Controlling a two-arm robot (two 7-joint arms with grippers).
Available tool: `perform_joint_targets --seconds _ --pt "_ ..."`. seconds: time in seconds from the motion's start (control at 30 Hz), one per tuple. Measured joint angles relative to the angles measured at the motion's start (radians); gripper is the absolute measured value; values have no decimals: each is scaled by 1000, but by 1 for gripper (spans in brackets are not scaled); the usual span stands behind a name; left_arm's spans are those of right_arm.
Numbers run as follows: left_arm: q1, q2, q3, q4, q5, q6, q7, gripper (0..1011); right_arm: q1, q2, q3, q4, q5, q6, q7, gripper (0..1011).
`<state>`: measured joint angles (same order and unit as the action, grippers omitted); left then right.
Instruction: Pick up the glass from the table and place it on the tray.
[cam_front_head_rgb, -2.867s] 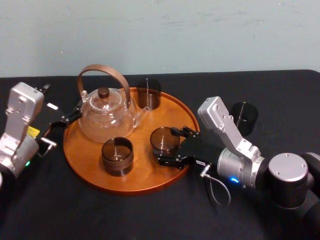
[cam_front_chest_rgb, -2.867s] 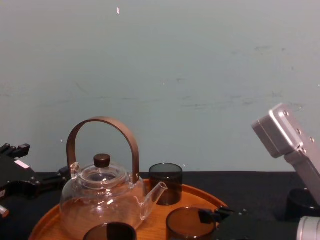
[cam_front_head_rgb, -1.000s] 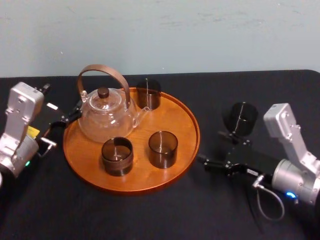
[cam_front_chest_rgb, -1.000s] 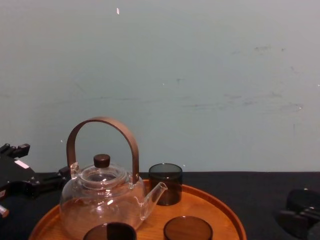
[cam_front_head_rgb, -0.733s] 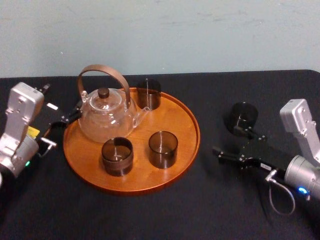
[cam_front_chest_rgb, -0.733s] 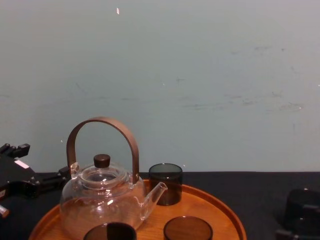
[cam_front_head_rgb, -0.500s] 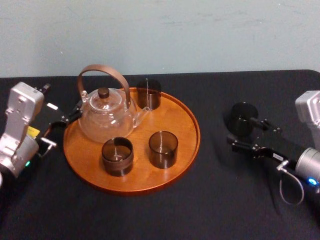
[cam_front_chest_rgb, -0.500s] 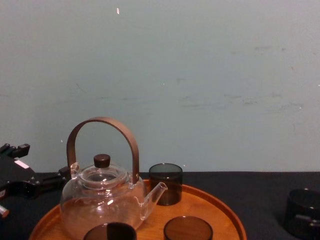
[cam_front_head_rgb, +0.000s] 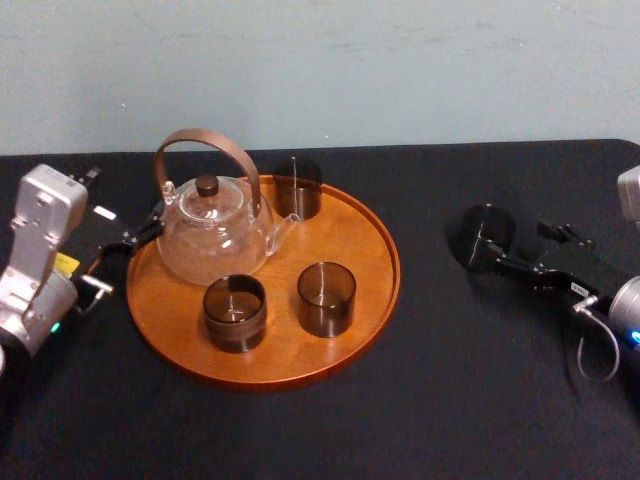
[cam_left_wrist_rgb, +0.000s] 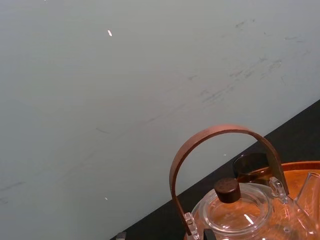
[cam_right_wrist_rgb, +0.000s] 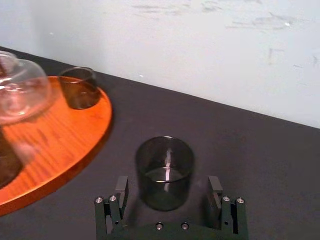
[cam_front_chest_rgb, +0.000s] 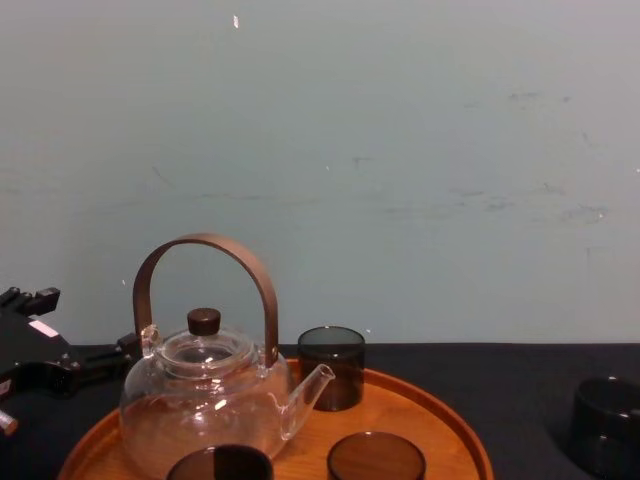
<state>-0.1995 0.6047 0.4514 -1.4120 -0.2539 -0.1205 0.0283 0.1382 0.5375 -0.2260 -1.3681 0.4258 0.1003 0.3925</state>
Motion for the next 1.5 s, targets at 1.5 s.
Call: perform_joint_targets --seconds 1.5 --pt "0 0 0 0 0 0 0 1001 118 -86 -63 127 -95 16 30 1002"
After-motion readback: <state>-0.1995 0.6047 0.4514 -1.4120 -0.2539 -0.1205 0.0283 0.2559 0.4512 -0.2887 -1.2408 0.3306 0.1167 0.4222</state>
